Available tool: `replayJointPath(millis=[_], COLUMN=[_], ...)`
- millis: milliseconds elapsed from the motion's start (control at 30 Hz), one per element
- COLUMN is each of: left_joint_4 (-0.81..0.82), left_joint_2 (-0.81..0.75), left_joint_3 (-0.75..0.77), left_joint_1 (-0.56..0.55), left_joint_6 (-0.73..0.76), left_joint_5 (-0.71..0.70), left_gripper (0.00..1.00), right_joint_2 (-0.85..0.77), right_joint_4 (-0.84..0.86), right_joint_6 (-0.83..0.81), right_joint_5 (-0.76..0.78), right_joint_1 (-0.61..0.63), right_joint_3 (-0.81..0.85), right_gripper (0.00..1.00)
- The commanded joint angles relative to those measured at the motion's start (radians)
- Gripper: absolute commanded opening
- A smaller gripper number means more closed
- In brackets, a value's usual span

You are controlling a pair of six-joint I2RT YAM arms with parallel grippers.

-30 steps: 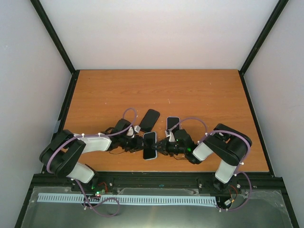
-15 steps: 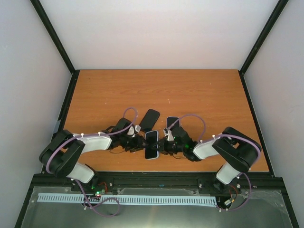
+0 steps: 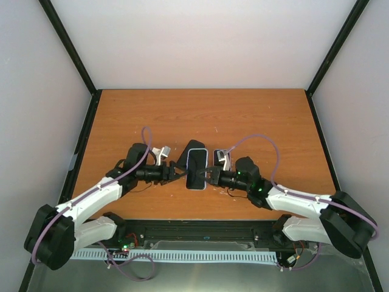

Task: Put the phone into the phone case

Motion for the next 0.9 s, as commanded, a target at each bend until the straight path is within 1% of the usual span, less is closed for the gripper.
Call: replayJointPath(millis=[0, 100, 167, 233, 333, 433, 567, 667, 767, 867], left_joint_4=[0.113, 0.249, 0.387, 0.551, 0.693, 0.735, 0.698, 0.794, 0.823, 0.843], left_joint_2=[-0.033, -0.039, -0.052, -0.066, -0.08, -0.073, -0.035, -0.002, 0.018, 0.017], left_joint_3=[0.008, -0.047, -0.1, -0.16, -0.208, -0.218, -0.209, -0.227, -0.221, -0.224], left_joint_1=[0.008, 0.008, 0.008, 0.008, 0.007, 0.007, 0.007, 0.007, 0.007, 0.007], left_joint_6=[-0.03, -0.089, -0.178, -0.258, -0.333, -0.345, -0.305, -0.344, -0.352, -0.365], left_joint_5=[0.172, 0.25, 0.289, 0.317, 0.331, 0.332, 0.311, 0.317, 0.319, 0.302], left_gripper=[0.73, 0.72, 0.7, 0.67, 0.67, 0.66, 0.68, 0.68, 0.59, 0.37], right_joint_2=[-0.092, -0.115, -0.126, -0.132, -0.129, -0.111, -0.067, -0.034, -0.012, 0.002], right_joint_4=[0.117, 0.171, 0.212, 0.258, 0.29, 0.307, 0.377, 0.415, 0.447, 0.452], right_joint_6=[0.07, 0.138, 0.185, 0.229, 0.265, 0.293, 0.338, 0.358, 0.375, 0.38], right_joint_5=[0.04, 0.06, 0.082, 0.105, 0.124, 0.123, 0.107, 0.089, 0.086, 0.078], right_joint_1=[-0.007, -0.007, -0.006, -0.006, -0.006, -0.006, -0.006, -0.006, -0.005, -0.004], right_joint_3=[0.005, -0.006, -0.024, -0.044, -0.054, -0.055, -0.063, -0.061, -0.07, -0.07], right_gripper=[0.03, 0.04, 0.03, 0.04, 0.03, 0.03, 0.04, 0.03, 0.03, 0.04])
